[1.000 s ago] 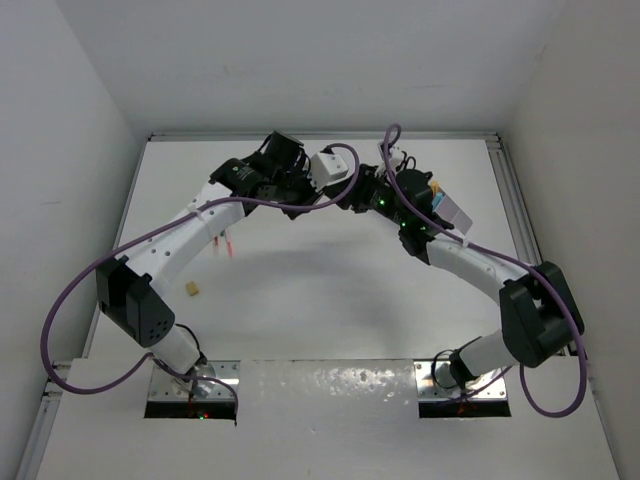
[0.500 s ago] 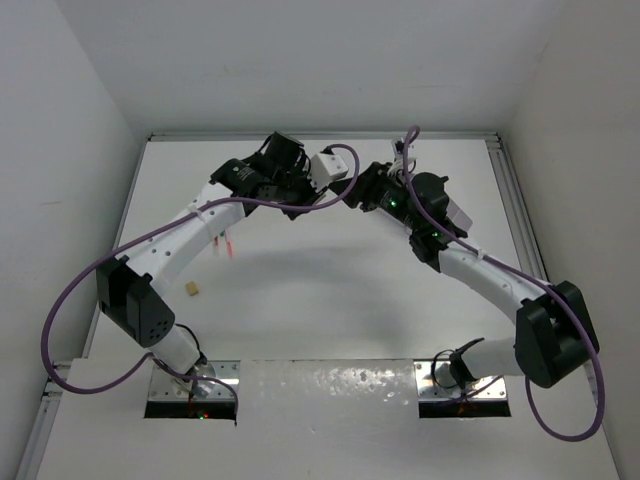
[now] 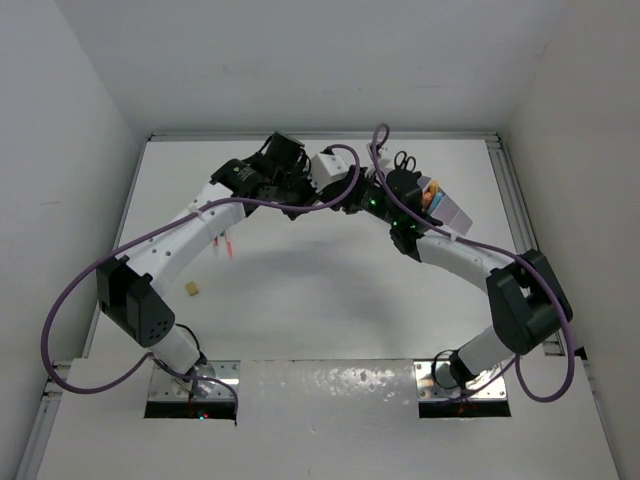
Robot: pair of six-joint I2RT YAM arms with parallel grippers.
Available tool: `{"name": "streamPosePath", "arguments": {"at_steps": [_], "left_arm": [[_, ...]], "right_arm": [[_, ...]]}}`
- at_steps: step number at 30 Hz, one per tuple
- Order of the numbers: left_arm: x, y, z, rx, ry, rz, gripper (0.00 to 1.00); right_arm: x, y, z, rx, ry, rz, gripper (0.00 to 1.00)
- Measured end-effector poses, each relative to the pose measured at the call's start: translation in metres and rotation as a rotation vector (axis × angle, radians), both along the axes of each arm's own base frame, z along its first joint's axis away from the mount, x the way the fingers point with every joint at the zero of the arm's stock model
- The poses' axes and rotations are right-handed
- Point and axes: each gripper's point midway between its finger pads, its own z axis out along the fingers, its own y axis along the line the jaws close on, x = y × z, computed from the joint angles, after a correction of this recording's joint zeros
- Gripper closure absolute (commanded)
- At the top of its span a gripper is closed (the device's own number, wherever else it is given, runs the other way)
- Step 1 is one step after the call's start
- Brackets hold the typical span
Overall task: Sort the stationery into containers
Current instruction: Place the stationery in the storage box.
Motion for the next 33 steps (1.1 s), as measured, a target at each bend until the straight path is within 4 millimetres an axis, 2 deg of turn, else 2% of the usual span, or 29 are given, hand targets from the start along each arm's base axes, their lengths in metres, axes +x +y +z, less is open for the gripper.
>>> {"name": "streamPosePath", "arguments": {"at_steps": [2, 3, 5, 7, 8, 10, 11, 12, 13, 14, 16, 19, 20, 23, 26, 28, 30, 33], "left_arm": [[0.001, 0.001, 0.000, 0.003, -0.002, 0.004, 1.00], [0.001, 0.001, 0.000, 0.005, -0.003, 0.005, 1.00], [0.001, 0.002, -0.001, 0.010, -0.002, 0.008, 1.00], [0.001, 0.003, -0.001, 0.012, -0.003, 0.011, 1.00], [0.001, 0.003, -0.001, 0.012, -0.003, 0.011, 0.94], [0.001, 0.002, 0.000, 0.011, -0.006, 0.009, 0.58], [0.002, 0.002, 0.000, 0.013, -0.011, 0.005, 0.14], [0.003, 0.003, 0.000, 0.016, -0.015, 0.007, 0.01], [0.003, 0.004, 0.000, 0.018, -0.015, 0.016, 0.00], [0.005, 0.006, 0.000, 0.020, -0.015, 0.026, 0.00], [0.009, 0.012, 0.000, 0.018, -0.013, 0.050, 0.00], [0.020, 0.035, -0.004, 0.017, -0.001, 0.123, 0.00], [0.024, 0.047, -0.007, 0.019, 0.007, 0.165, 0.00], [0.040, 0.099, -0.023, 0.050, 0.044, 0.330, 0.00], [0.046, 0.149, -0.040, 0.087, 0.090, 0.483, 0.00], [0.047, 0.174, -0.046, 0.109, 0.103, 0.560, 0.00], [0.047, 0.189, -0.052, 0.125, 0.113, 0.608, 0.00], [0.041, 0.206, -0.061, 0.140, 0.134, 0.652, 0.00]], "right_arm": [[0.002, 0.007, 0.001, 0.012, 0.005, 0.020, 0.70], [0.001, 0.009, 0.002, 0.016, 0.004, 0.028, 0.84], [-0.002, 0.013, 0.007, 0.037, 0.001, 0.046, 1.00], [-0.003, 0.014, 0.010, 0.040, -0.008, 0.053, 1.00], [-0.003, 0.014, 0.010, 0.040, -0.007, 0.059, 1.00], [-0.003, 0.013, 0.010, 0.039, -0.007, 0.064, 1.00], [-0.001, 0.009, 0.009, 0.039, -0.006, 0.058, 1.00], [-0.002, 0.006, 0.008, 0.034, -0.001, 0.053, 1.00], [-0.001, -0.001, 0.004, 0.021, 0.009, 0.038, 1.00], [0.000, -0.013, -0.001, 0.002, 0.028, 0.013, 1.00], [0.010, -0.049, -0.010, -0.055, 0.069, -0.083, 1.00], [0.026, -0.125, -0.021, -0.183, 0.120, -0.285, 1.00], [0.028, -0.150, -0.026, -0.236, 0.147, -0.352, 1.00], [0.028, -0.223, -0.040, -0.400, 0.249, -0.545, 1.00], [0.015, -0.281, -0.058, -0.518, 0.365, -0.702, 1.00], [0.002, -0.314, -0.071, -0.574, 0.447, -0.795, 1.00], [-0.007, -0.342, -0.080, -0.608, 0.506, -0.877, 1.00], [-0.010, -0.365, -0.089, -0.638, 0.547, -0.940, 1.00]]}}
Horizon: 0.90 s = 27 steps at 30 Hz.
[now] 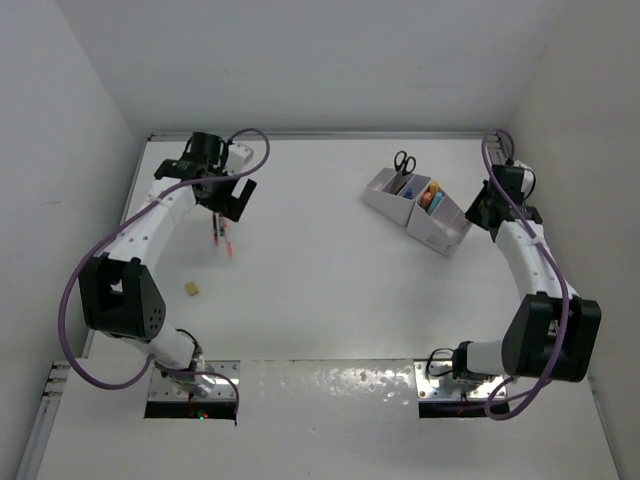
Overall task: Sort the stationery into containers
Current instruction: Place the stationery in the storage box.
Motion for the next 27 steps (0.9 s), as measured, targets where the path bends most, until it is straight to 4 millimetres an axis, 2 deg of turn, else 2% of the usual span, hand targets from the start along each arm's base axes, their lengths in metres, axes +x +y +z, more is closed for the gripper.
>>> {"name": "streamPosePath", "arguments": {"at_steps": [7, 10, 12, 13, 14, 17, 23, 27], "left_arm": [[-0.024, 0.044, -0.028, 0.029, 0.083, 0.127, 0.00], [-0.039, 0.061, -0.042, 0.043, 0.138, 0.174, 0.00], [-0.048, 0.074, -0.047, 0.055, 0.166, 0.212, 0.00], [-0.052, 0.079, -0.048, 0.068, 0.174, 0.224, 0.01], [-0.056, 0.084, -0.050, 0.073, 0.184, 0.236, 0.01], [-0.072, 0.098, -0.056, 0.095, 0.231, 0.266, 0.04], [-0.119, 0.115, -0.083, 0.143, 0.394, 0.282, 0.12], [-0.153, 0.120, -0.098, 0.165, 0.514, 0.273, 0.25]], "right_arm": [[0.027, -0.009, -0.022, -0.017, 0.081, 0.002, 1.00], [0.030, -0.009, -0.033, -0.014, 0.108, 0.004, 1.00], [0.030, -0.009, -0.039, -0.010, 0.125, 0.006, 0.85], [0.030, -0.009, -0.042, -0.007, 0.131, 0.006, 0.69], [0.029, -0.008, -0.044, -0.005, 0.140, 0.009, 0.60], [0.028, -0.006, -0.049, 0.002, 0.153, 0.018, 0.43], [0.029, -0.004, -0.048, 0.000, 0.157, 0.045, 0.41], [0.029, 0.001, -0.038, -0.004, 0.135, 0.071, 0.41]]}}
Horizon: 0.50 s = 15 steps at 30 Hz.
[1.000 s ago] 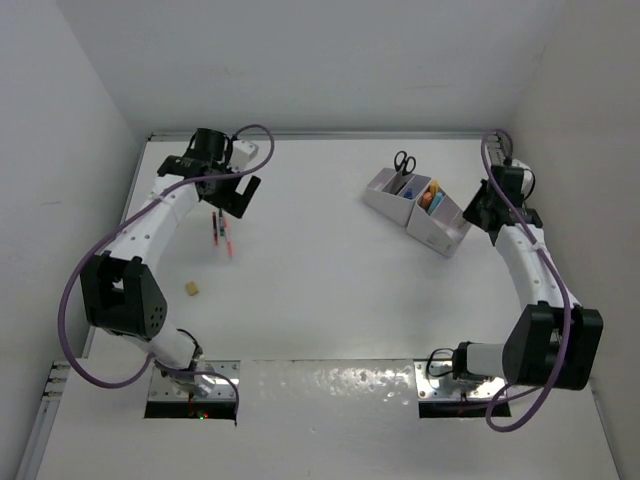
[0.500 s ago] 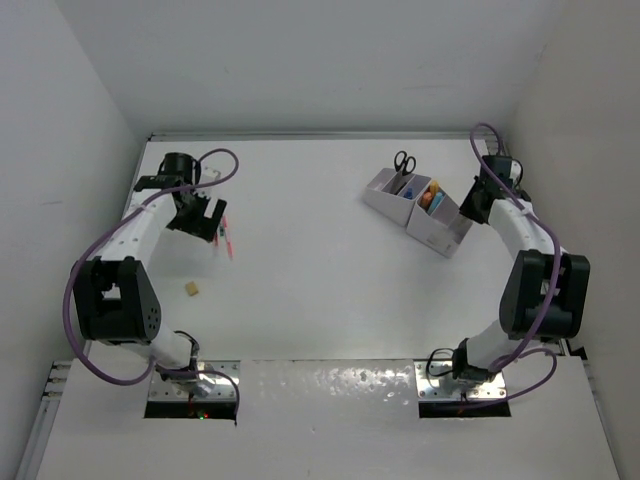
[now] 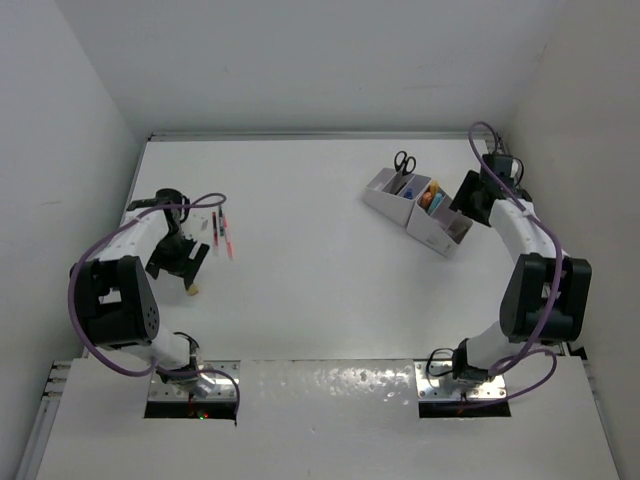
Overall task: Sort the stationery into containers
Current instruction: Place the stationery in the storage box, then pick up the stationery from the center of the board.
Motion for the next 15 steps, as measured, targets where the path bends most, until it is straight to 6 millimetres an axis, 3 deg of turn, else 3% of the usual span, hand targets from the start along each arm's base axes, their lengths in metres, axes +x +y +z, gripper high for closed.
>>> {"name": "streamPosePath", "arguments": {"at_steps": [3, 8, 15], "left_arm": [[-0.017, 0.002, -0.006, -0.004, 0.057, 0.003, 0.29], [-0.036, 0.004, -0.016, -0.026, 0.112, 0.023, 0.30], [-0.038, 0.001, -0.022, -0.081, 0.107, 0.030, 0.28]], "right_arm": [[0.002, 0.012, 0.019, -0.007, -0.051, 0.040, 0.42], [0.008, 0.050, 0.052, -0.025, -0.136, 0.164, 0.42], [0.020, 0.090, 0.090, -0.052, -0.196, 0.293, 0.42]]}}
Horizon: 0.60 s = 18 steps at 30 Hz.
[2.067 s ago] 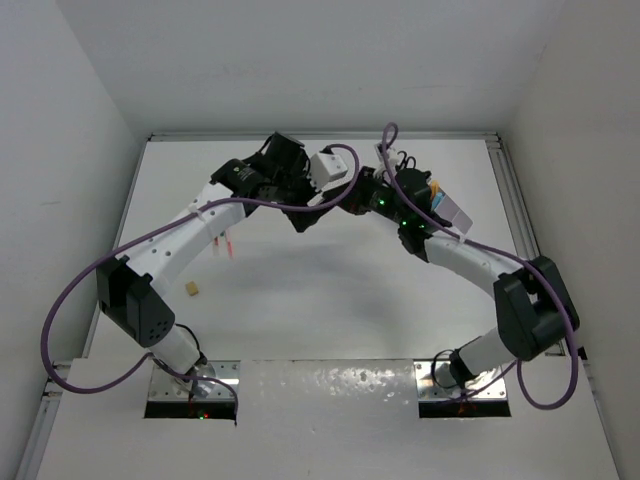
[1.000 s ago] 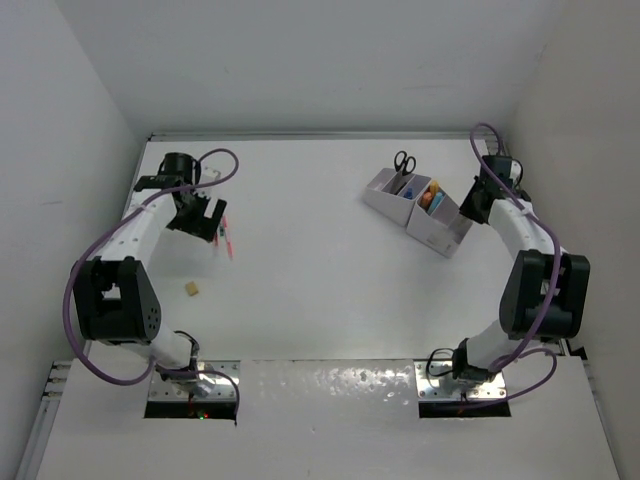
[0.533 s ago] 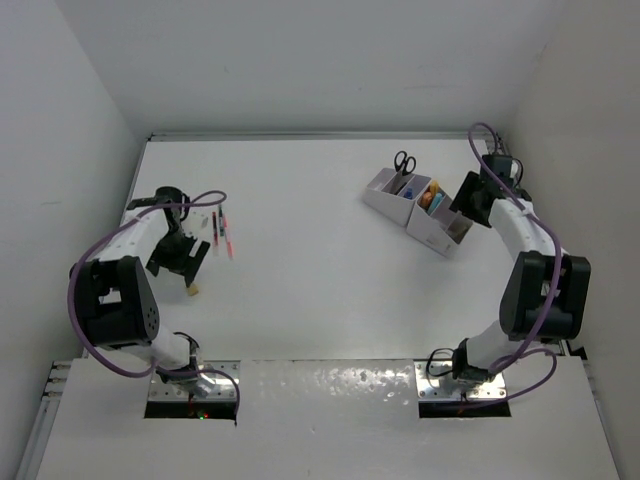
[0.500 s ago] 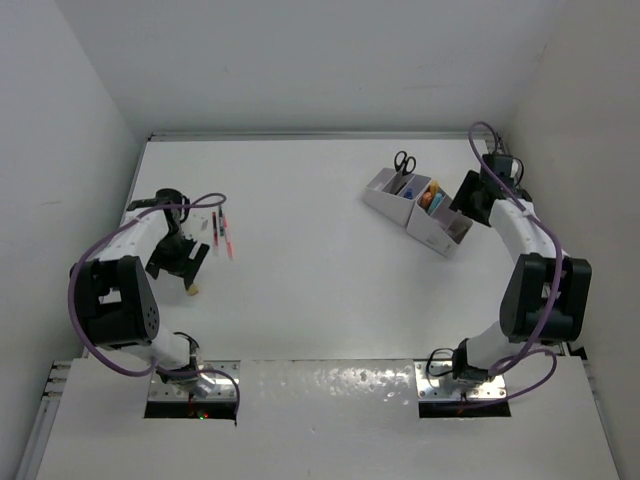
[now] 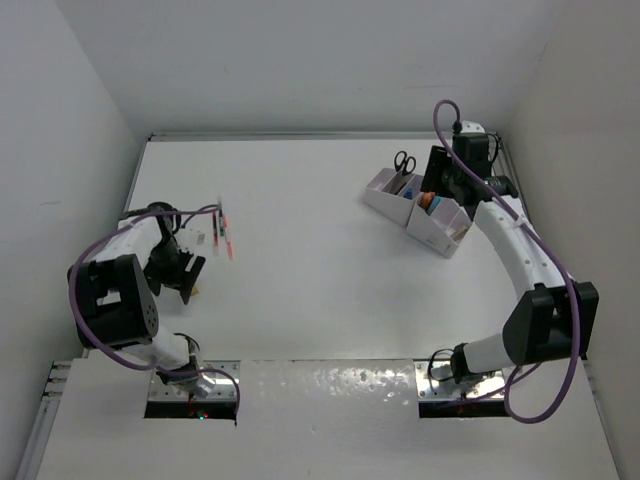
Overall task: Sort the stationery into containers
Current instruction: Pick up the stationery from the center of the board.
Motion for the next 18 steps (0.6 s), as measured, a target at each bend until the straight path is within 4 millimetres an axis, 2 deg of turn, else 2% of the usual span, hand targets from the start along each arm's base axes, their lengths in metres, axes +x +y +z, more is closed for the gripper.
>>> {"name": "streamPosePath", "arguments": {"at_steps": [3, 6, 8, 10, 12, 15, 18], "left_arm": [[0.007, -0.006, 0.006, -0.078, -0.031, -0.011, 0.28], [0.030, -0.014, 0.023, -0.183, -0.126, -0.035, 0.27], [0.046, -0.021, 0.034, -0.235, -0.196, -0.065, 0.27], [0.053, -0.028, 0.039, -0.265, -0.224, -0.096, 0.26], [0.051, -0.035, 0.035, -0.274, -0.210, -0.118, 0.25], [0.039, -0.041, 0.018, -0.268, -0.134, -0.114, 0.25], [0.032, -0.037, -0.001, -0.224, -0.058, -0.080, 0.25]], "right_arm": [[0.000, 0.011, 0.011, -0.007, -0.025, 0.026, 0.42], [-0.010, 0.024, 0.013, -0.011, -0.041, 0.057, 0.42], [-0.023, 0.032, 0.007, -0.008, -0.038, 0.080, 0.42], [-0.038, 0.041, -0.006, 0.003, -0.029, 0.104, 0.42], [-0.049, 0.044, -0.018, 0.012, -0.016, 0.110, 0.42], [-0.060, 0.045, -0.035, 0.024, 0.006, 0.113, 0.41], [-0.064, 0.046, -0.042, 0.030, 0.014, 0.119, 0.41]]}}
